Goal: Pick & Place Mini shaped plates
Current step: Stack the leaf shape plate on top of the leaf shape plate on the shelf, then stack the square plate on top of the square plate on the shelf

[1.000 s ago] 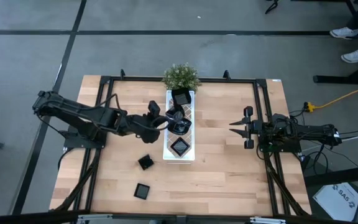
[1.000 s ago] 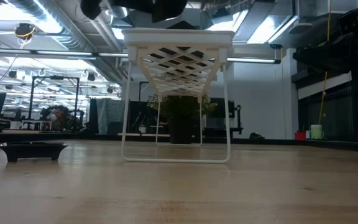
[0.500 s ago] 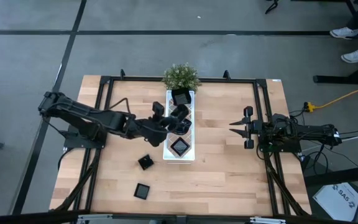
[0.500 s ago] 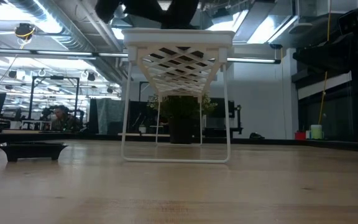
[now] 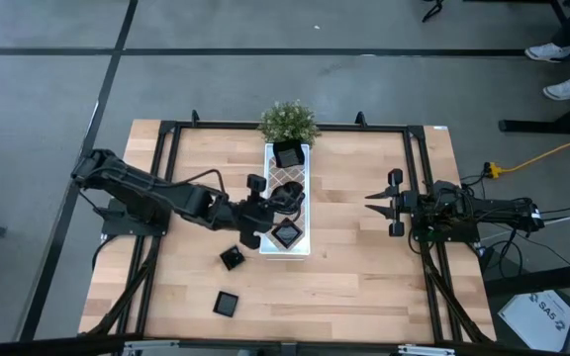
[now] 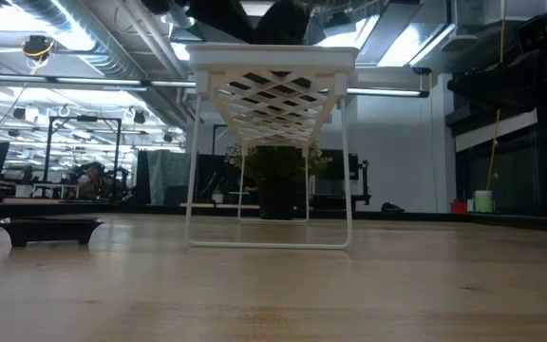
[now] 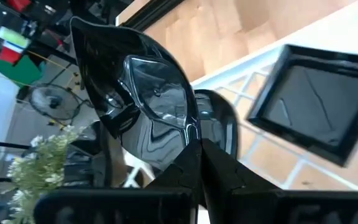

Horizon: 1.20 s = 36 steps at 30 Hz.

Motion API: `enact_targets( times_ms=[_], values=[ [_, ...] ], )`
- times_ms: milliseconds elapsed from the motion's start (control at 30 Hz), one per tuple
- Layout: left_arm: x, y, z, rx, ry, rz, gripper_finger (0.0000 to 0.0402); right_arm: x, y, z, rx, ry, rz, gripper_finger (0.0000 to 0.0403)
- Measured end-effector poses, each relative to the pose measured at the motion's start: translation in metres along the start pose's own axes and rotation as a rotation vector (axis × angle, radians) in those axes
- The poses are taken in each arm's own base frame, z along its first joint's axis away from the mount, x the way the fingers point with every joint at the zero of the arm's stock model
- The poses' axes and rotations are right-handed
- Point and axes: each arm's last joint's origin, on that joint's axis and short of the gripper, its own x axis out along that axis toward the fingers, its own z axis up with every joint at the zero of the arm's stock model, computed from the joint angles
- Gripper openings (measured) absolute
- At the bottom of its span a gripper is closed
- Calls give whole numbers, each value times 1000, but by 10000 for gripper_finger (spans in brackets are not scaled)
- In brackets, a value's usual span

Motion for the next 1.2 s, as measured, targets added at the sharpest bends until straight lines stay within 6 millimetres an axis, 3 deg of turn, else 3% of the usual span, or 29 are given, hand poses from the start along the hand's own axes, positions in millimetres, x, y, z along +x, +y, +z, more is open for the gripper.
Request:
enact_targets(
  times_ms=[300, 833, 1200],
  values=[
    [-6, -9, 0, -36, 7, -22, 4, 0, 0, 0, 0, 0, 0, 102],
    [1, -1, -9, 1, 68, -60, 8, 0, 0, 0, 0, 0, 0, 102],
    [2, 1, -9, -7, 76, -32, 68, 0, 0, 0, 0, 0, 0, 102]
  ],
)
